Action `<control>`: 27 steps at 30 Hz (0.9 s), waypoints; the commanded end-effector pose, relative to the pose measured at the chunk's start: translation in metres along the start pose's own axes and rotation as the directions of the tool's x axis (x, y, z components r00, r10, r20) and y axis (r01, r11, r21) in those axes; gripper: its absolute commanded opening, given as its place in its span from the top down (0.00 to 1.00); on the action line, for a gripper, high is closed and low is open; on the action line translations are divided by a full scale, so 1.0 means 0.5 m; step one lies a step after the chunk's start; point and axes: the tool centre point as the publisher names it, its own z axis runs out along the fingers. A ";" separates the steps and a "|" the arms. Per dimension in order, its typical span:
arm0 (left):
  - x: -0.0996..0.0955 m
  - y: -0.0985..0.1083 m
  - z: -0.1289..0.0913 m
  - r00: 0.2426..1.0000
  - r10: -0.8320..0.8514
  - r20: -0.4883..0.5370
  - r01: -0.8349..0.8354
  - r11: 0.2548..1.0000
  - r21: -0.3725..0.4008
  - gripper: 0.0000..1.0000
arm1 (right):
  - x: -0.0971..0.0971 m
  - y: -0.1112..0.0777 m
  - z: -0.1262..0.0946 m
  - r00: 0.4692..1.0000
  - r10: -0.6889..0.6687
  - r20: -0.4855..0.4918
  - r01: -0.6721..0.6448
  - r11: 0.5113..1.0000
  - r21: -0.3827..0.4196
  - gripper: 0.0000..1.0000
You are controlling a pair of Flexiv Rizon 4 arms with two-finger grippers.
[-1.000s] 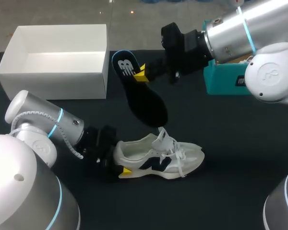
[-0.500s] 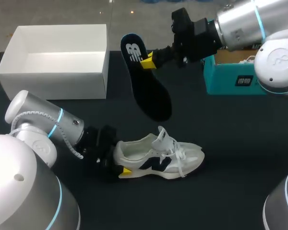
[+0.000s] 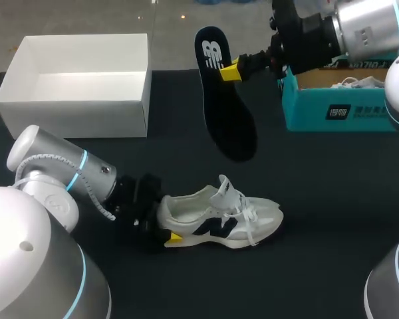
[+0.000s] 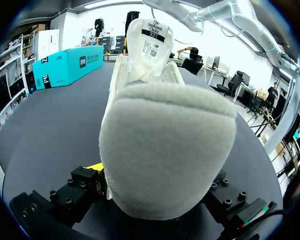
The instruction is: Take the shoe out of the shoebox, open the shoe tongue, remove and reinsert the insole, then place the shoe into the shoebox
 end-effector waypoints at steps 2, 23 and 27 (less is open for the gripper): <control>0.003 0.005 0.010 1.000 -0.002 0.001 0.002 1.000 -0.004 1.00 | 0.004 -0.006 -0.003 1.000 -0.001 0.003 0.001 1.000 -0.005 1.00; 0.003 0.005 0.010 1.000 -0.002 0.001 0.002 1.000 -0.004 1.00 | 0.048 -0.035 -0.067 0.972 0.232 0.039 -0.230 0.972 -0.050 1.00; 0.003 0.005 0.010 1.000 -0.002 0.001 0.002 1.000 -0.004 1.00 | 0.052 -0.035 -0.108 0.963 0.262 0.057 -0.259 0.964 -0.056 1.00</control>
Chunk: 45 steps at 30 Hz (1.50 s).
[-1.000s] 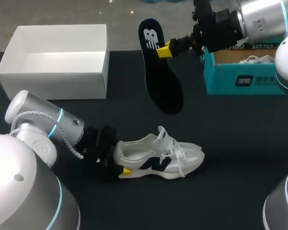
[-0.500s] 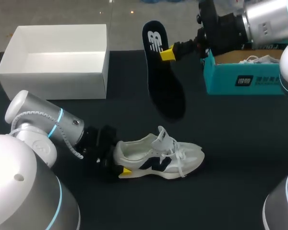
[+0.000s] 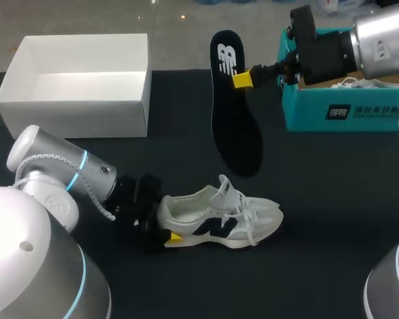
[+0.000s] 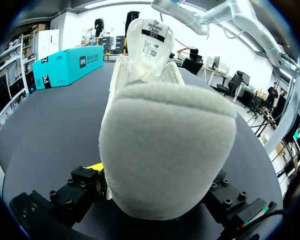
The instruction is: Take the shoe out of the shoebox, open the shoe tongue, remove and reinsert the insole, then place the shoe into the shoebox
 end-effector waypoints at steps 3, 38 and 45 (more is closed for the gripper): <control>0.003 0.005 0.010 1.000 -0.002 0.001 0.002 1.000 -0.004 1.00 | 0.019 -0.005 -0.097 0.998 0.016 0.054 -0.016 1.000 0.002 1.00; 0.003 0.005 0.010 1.000 -0.002 0.001 0.002 1.000 -0.004 1.00 | 0.068 0.017 -0.259 0.997 0.082 0.002 -0.082 0.994 -0.071 1.00; 0.003 0.005 0.010 1.000 -0.002 0.001 0.002 1.000 -0.004 1.00 | 0.068 0.017 -0.259 0.997 0.082 0.002 -0.082 0.994 -0.071 1.00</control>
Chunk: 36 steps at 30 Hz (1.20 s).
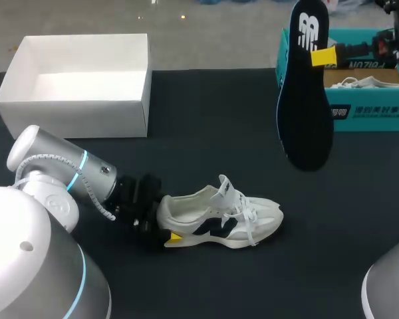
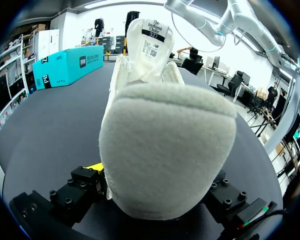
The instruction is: Take the shoe out of the shoebox, open the shoe tongue, remove and reinsert the insole, then place the shoe into the shoebox
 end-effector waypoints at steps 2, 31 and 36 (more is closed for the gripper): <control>0.003 0.005 0.010 1.000 -0.002 0.001 0.002 1.000 -0.004 1.00 | 0.011 -0.011 -0.004 1.000 0.016 0.021 -0.016 1.000 0.022 1.00; 0.003 0.005 0.010 1.000 -0.002 0.001 0.002 1.000 -0.004 1.00 | 0.103 -0.156 0.066 0.993 0.107 0.053 -0.108 0.994 0.016 1.00; 0.003 0.005 0.010 1.000 -0.002 0.001 0.002 1.000 -0.004 1.00 | 0.105 -0.154 0.072 0.992 0.114 0.053 -0.114 0.993 0.006 1.00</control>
